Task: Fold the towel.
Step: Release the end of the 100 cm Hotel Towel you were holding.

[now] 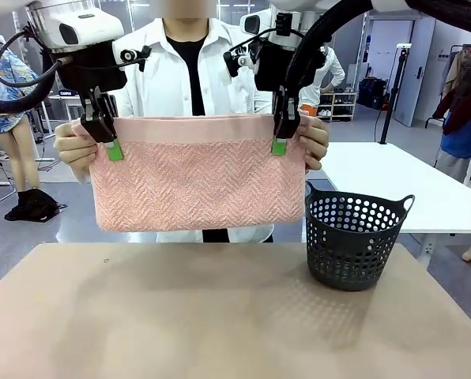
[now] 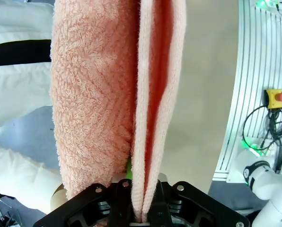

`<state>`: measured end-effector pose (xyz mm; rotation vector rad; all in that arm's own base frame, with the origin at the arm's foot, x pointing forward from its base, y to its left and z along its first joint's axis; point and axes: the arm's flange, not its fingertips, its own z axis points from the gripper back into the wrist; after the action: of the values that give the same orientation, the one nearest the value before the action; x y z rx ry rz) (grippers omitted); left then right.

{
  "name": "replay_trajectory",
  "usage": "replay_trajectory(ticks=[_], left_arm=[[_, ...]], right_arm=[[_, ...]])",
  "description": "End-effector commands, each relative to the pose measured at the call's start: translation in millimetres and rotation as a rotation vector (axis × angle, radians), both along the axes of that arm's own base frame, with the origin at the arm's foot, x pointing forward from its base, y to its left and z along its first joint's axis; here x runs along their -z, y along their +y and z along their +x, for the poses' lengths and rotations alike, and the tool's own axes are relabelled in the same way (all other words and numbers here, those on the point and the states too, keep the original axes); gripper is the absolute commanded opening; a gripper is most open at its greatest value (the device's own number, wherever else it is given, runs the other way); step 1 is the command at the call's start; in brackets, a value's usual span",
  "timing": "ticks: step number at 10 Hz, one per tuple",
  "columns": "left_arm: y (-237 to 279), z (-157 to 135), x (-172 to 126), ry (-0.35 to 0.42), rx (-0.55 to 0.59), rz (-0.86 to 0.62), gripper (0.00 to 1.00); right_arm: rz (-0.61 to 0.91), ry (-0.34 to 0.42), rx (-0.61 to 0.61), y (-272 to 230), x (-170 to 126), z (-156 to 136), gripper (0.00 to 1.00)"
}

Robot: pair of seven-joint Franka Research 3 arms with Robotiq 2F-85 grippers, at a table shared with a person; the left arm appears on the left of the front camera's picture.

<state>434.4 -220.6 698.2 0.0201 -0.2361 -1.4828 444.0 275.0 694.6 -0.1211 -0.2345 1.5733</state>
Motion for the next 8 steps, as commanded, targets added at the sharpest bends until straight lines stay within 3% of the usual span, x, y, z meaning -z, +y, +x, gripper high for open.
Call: replay_trajectory(ticks=[1,2,3,4,5,6,7,8], left_arm=[[1,0,-1,-0.001,0.003,0.001,0.0],[1,0,-1,-0.001,0.003,0.001,0.0],[0,0,0,0.0,0.0,0.0,0.57],[0,-1,-2,0.009,-0.001,-0.002,0.55],[0,-2,-5,0.008,0.008,-0.008,1.0],[-1,-4,-7,0.004,0.014,-0.011,1.0],[-1,-6,-12,-0.011,0.008,-0.017,1.0],[3,-8,-21,-0.031,0.009,-0.039,0.74]], right_arm=[[-0.008,-0.006,-0.007,-2,-1,0,0.0],[-0.008,-0.006,-0.007,-2,-1,0,0.0],[0.0,0.0,0.0,0,0,0,0.39],[-0.016,-0.006,-0.003,-2,0,-1,0.4],[-0.006,-0.005,0.009,-4,-2,-2,0.75],[0.0,-0.006,0.017,-5,-4,-3,0.76],[0.005,-0.008,0.028,-7,-7,-4,1.0],[0.013,-0.016,0.044,-10,-14,-6,1.0]])
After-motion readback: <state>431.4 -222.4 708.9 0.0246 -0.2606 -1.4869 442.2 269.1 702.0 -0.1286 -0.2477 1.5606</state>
